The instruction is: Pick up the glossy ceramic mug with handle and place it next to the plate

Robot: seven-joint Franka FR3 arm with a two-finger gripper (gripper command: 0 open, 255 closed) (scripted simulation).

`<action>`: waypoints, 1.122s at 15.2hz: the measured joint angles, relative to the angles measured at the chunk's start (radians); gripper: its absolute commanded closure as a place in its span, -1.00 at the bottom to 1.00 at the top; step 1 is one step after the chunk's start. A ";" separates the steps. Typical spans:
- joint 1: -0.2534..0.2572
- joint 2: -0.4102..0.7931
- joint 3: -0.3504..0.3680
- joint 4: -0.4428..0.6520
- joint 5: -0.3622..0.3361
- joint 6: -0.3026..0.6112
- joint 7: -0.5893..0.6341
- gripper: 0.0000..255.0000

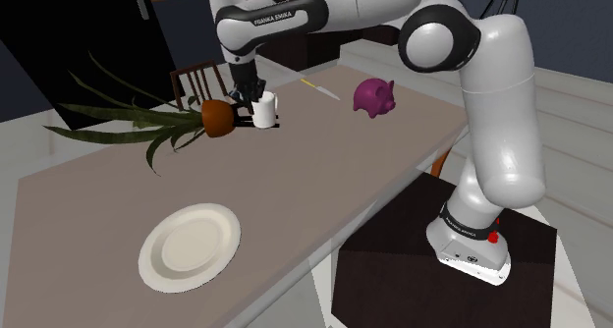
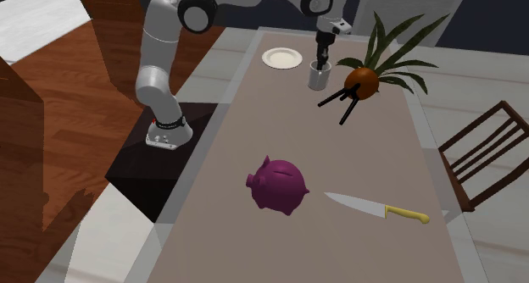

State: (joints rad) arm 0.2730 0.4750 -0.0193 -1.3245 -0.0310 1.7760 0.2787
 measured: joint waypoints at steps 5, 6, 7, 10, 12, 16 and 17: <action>0.067 0.091 0.022 0.117 -0.008 -0.029 0.087 1.00; 0.080 0.119 0.025 0.155 -0.010 -0.040 0.103 1.00; 0.096 0.157 0.029 0.212 -0.012 -0.059 0.122 1.00; 0.140 0.255 0.038 0.354 -0.017 -0.105 0.171 1.00; 0.155 0.283 0.041 0.390 -0.018 -0.114 0.187 1.00; 0.159 0.301 0.041 0.371 -0.019 -0.078 0.194 1.00; 0.159 0.296 0.041 0.351 -0.019 -0.063 0.194 1.00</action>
State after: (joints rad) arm 0.4315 0.7705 0.0218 -0.9734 -0.0500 1.7129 0.4728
